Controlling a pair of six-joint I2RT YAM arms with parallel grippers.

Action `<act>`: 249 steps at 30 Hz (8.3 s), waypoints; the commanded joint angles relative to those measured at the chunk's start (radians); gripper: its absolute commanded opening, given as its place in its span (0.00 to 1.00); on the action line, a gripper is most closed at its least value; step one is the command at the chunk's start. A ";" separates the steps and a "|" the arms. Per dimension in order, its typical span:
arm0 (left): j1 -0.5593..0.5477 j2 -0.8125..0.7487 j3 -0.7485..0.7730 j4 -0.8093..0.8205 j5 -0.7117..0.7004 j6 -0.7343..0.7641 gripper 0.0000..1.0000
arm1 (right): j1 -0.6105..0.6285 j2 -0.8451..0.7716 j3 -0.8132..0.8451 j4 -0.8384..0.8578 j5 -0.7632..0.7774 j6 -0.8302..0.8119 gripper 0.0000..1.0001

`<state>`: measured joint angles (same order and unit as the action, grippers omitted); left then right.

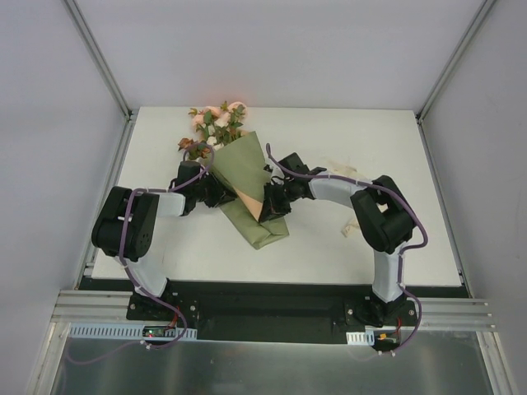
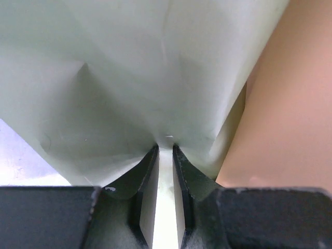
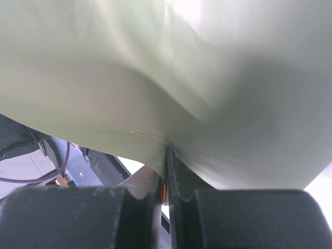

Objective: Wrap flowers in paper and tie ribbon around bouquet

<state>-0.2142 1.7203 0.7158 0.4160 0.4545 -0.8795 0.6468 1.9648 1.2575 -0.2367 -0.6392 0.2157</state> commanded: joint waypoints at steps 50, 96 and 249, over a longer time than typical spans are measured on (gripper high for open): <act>0.248 -0.010 0.172 -0.309 0.084 0.146 0.12 | 0.042 0.037 0.053 0.114 -0.132 0.060 0.60; 0.134 0.031 0.160 -0.178 0.158 0.069 0.00 | 0.043 0.154 0.006 0.290 -0.165 0.162 0.15; -0.185 -0.071 -0.003 -0.462 0.052 0.258 0.04 | -0.063 -0.090 -0.166 0.463 -0.235 0.267 0.01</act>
<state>-0.3874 1.6836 0.7376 0.0330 0.5476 -0.6891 0.4957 1.9038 1.2324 0.0891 -0.8585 0.4858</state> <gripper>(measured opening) 0.003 0.116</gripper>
